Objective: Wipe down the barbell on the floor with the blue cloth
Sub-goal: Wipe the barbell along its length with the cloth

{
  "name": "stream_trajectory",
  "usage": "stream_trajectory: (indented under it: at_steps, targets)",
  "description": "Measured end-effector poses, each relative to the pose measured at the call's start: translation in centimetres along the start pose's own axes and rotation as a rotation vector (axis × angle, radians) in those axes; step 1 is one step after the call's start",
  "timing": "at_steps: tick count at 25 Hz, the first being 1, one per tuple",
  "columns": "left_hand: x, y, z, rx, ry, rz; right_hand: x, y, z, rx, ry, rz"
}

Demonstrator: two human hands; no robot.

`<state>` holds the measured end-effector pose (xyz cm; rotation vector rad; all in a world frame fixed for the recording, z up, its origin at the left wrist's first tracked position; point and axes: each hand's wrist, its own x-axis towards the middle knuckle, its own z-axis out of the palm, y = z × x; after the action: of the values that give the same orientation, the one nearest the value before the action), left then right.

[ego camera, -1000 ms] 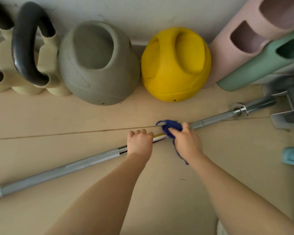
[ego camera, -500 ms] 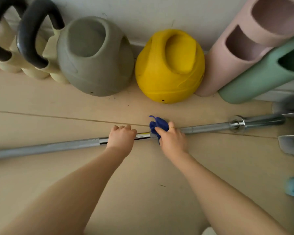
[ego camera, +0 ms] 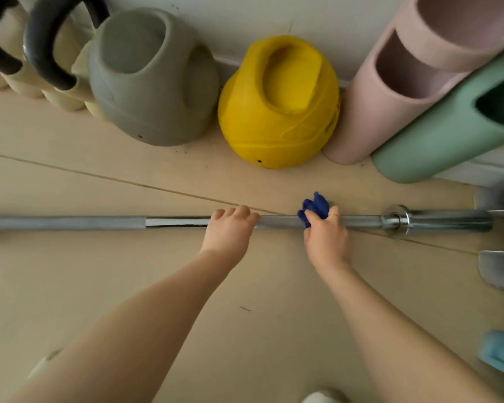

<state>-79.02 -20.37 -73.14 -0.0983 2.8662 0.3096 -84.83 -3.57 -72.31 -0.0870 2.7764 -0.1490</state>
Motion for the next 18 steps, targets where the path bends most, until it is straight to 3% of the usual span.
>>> stream_trajectory:
  at_steps: [2,4,6,10,11,15,18]
  targets:
    - [0.3,2.1,0.5,-0.006,0.088,0.040,-0.7,-0.4,0.3,0.030,-0.081,-0.114]
    - [0.9,4.2,0.9,0.028,0.073,0.053,-0.7,0.8,0.1,0.063,-0.176,-0.267]
    - [1.1,5.9,1.6,0.047,0.038,0.046,0.3,4.2,-0.6,0.036,-0.136,-0.309]
    - [0.5,7.5,1.2,0.083,-0.032,0.013,1.4,9.7,-1.4,0.105,0.091,0.138]
    - [0.7,7.5,1.2,0.089,-0.023,0.008,1.3,9.4,-1.2,0.131,0.094,0.158]
    - [1.2,8.1,0.5,0.208,-0.012,0.034,1.4,10.2,-0.8,0.033,0.010,-0.150]
    - [1.6,7.8,1.5,0.228,0.002,0.060,2.4,12.4,-1.2,0.114,0.107,0.128]
